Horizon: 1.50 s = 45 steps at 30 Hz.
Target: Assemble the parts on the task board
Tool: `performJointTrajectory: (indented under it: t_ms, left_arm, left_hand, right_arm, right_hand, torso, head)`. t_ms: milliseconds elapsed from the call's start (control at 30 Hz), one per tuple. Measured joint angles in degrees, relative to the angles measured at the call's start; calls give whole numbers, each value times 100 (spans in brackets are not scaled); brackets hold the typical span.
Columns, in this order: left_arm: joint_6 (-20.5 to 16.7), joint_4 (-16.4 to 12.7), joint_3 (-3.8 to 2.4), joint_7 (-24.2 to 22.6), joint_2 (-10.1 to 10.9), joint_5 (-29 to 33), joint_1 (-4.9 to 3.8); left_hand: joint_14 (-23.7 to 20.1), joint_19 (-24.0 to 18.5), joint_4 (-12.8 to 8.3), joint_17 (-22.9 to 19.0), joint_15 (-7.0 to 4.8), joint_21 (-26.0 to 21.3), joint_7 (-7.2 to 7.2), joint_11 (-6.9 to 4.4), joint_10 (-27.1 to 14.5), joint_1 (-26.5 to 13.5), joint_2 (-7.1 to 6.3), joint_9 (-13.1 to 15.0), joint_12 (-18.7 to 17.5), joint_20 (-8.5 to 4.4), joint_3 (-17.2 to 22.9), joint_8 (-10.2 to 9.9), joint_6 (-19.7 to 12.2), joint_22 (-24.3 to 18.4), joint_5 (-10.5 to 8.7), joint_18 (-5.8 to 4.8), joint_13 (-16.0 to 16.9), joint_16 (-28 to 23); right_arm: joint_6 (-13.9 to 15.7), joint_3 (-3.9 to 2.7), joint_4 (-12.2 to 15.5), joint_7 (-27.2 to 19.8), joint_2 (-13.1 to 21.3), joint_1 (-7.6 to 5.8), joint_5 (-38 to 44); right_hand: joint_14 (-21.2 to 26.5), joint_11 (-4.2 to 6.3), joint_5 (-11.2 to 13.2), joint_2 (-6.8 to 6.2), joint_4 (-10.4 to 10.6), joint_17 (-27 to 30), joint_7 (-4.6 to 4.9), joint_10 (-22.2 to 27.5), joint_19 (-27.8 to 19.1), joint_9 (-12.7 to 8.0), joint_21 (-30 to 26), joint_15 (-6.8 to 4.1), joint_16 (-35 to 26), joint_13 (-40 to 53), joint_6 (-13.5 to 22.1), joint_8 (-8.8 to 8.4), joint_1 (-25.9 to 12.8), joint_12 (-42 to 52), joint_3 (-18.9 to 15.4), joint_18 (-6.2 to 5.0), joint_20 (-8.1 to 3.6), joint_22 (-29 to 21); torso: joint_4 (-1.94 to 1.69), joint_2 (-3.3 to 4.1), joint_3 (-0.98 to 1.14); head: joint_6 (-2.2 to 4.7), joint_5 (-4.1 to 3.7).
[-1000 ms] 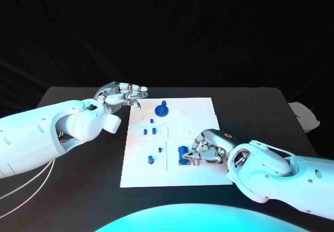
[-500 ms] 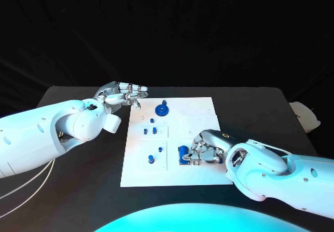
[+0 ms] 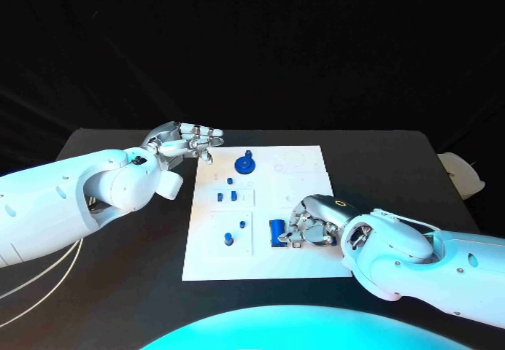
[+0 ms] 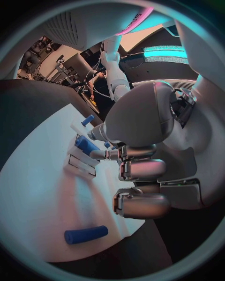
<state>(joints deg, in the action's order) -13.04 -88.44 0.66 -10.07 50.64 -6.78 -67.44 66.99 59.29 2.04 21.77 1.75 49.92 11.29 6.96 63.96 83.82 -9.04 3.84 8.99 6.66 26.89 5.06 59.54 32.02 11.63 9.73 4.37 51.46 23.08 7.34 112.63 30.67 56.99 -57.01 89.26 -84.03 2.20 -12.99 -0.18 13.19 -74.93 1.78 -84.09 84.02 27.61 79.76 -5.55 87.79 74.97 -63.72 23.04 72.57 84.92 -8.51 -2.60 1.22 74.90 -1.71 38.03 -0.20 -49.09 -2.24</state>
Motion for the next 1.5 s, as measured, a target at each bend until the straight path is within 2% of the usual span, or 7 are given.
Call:
performJointTrajectory:
  t_ms: [267, 367, 433, 600, 867, 1167, 1500]
  left_arm:
    - [0, 2, 0, 1, 1, 0, 0]
    - [-1, 2, 0, 2, 2, 0, 1]
    - [-1, 2, 1, 2, 3, 0, 2]
    - [-2, 2, 1, 2, 11, 0, 1]
    - [-2, -4, 1, 2, 16, 0, 1]
    - [0, -18, 1, 2, 18, 0, 1]
    - [1, -19, 1, 1, 40, 0, 1]
  left_hand:
    - [0, -21, 0, 0, 0, 0, 0, 15, -15, 0, 0, 0, 0, -21, 0, 0, 0, 0, 0, 1, 0, 0]
    - [0, -21, 0, 0, 0, 0, 0, 15, -15, 0, 0, 0, 0, -21, 0, 0, 0, -1, 0, 0, 0, 0]
    - [0, -21, 0, 1, 0, 0, 0, 15, -15, 0, 0, 0, 0, -21, 0, 0, 0, -1, 0, 1, 0, 0]
    - [0, -21, 0, 1, 1, 0, -7, 15, -15, 0, 0, 0, 0, -21, 0, 0, -7, -1, 0, 0, 0, 0]
    - [0, -21, 0, 1, 1, 0, -8, 15, -15, 0, 0, 0, 0, -21, 0, 0, -8, -1, 0, 0, 0, 0]
    - [0, -21, 0, 1, 1, 0, -8, 14, -14, 0, 0, 0, 0, -21, 0, 0, -8, 4, 0, -1, 0, 0]
    - [0, -21, 0, 2, 1, 0, -8, 13, -13, 0, 0, 0, 0, -21, 0, 0, -8, 3, 0, 0, 0, 0]
  right_arm:
    - [69, -1, 52, 19, 90, 0, 92]
    - [150, -3, 128, 11, 255, -12, 100]
    - [208, -5, 163, -10, 413, -50, 92]
    - [312, -16, 204, -81, 779, -149, 83]
    - [341, -2, 155, -130, 1203, -173, 153]
    - [306, 32, 48, -89, 1279, -26, 262]
    - [232, 43, -53, 2, 1155, 150, 332]
  right_hand:
    - [0, 0, -24, 0, 0, 0, 0, 0, 0, 0, 0, 0, 0, 0, 0, 0, 0, 0, 0, 0, 0, 3]
    - [0, -1, -93, 0, 0, 1, -15, 0, 0, -9, 0, 0, 0, 10, 55, -8, 0, -72, 0, 0, 0, 5]
    - [0, -1, -126, 1, 6, 1, 32, 0, 0, -40, 0, 0, 0, 13, 117, -77, 1, -123, -6, 0, 0, 5]
    - [0, -46, -165, 32, 42, 1, 103, 18, 0, -115, 0, 0, 0, 9, 247, -223, 32, -123, -42, 0, 0, 4]
    - [6, -54, -187, 31, 42, 1, 103, 11, 0, -131, 0, 39, 0, 8, 248, -245, 31, -151, -42, 0, 0, 4]
    - [1, -54, -355, 69, 69, 2, 103, 12, 0, -157, 49, 43, 22, 13, 248, -291, 69, -127, -69, 0, 0, 3]
    - [1, -54, -377, 68, 89, 2, 103, 12, 0, -156, 67, 43, 22, 7, 248, -290, 68, -114, -89, 0, 0, 2]
  torso:
    - [0, -3, 0]
    - [0, -6, 0]
    - [0, -7, 1]
    - [4, -8, -4]
    - [26, -10, -10]
    - [37, -14, -17]
    - [31, -7, -12]
  head:
    - [14, -10]
    - [16, -23]
    - [21, -36]
    - [41, -93]
    - [63, -249]
    - [77, -331]
    - [48, -325]
